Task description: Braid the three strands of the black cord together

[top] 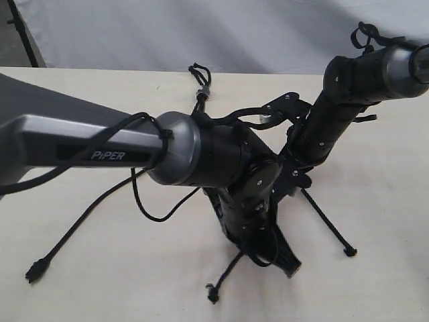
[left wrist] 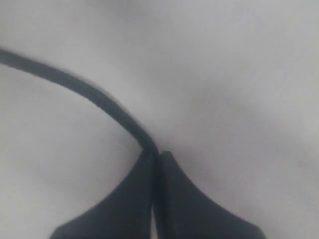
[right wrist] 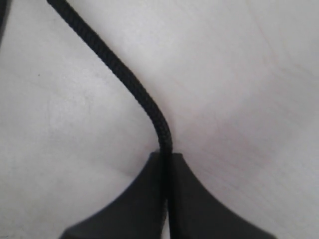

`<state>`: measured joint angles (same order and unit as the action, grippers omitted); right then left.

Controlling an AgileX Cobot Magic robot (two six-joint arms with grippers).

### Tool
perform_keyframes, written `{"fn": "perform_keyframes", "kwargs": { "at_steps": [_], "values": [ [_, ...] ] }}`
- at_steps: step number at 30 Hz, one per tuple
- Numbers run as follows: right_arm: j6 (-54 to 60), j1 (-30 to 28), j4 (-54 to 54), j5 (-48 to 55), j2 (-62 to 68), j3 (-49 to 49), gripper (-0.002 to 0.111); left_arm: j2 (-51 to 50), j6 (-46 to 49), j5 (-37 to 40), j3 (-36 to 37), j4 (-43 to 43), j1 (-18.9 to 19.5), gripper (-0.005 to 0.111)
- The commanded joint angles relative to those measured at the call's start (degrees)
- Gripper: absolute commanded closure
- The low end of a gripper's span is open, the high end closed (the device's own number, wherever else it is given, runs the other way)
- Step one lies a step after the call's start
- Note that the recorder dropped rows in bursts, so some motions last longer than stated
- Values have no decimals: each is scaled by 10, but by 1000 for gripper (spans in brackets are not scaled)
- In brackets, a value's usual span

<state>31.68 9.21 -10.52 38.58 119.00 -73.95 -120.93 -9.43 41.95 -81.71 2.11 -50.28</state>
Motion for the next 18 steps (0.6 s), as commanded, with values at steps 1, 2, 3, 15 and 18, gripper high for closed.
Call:
{"fn": "perform_keyframes", "kwargs": {
  "at_steps": [1,2,3,15,18],
  "values": [
    [2,-4,7,-6,0,1,108,54,-61,122,14,127,-3,106],
    [2,-4,7,-6,0,1,108,71,-90,144,24,176,-2,106],
    [2,-4,7,-6,0,1,108,88,-121,168,38,230,-2,106],
    [-3,-4,7,-2,0,1,108,265,-250,82,255,469,174,107],
    [-3,-4,7,6,0,1,108,255,-251,-23,296,465,245,107]
  ]
}}
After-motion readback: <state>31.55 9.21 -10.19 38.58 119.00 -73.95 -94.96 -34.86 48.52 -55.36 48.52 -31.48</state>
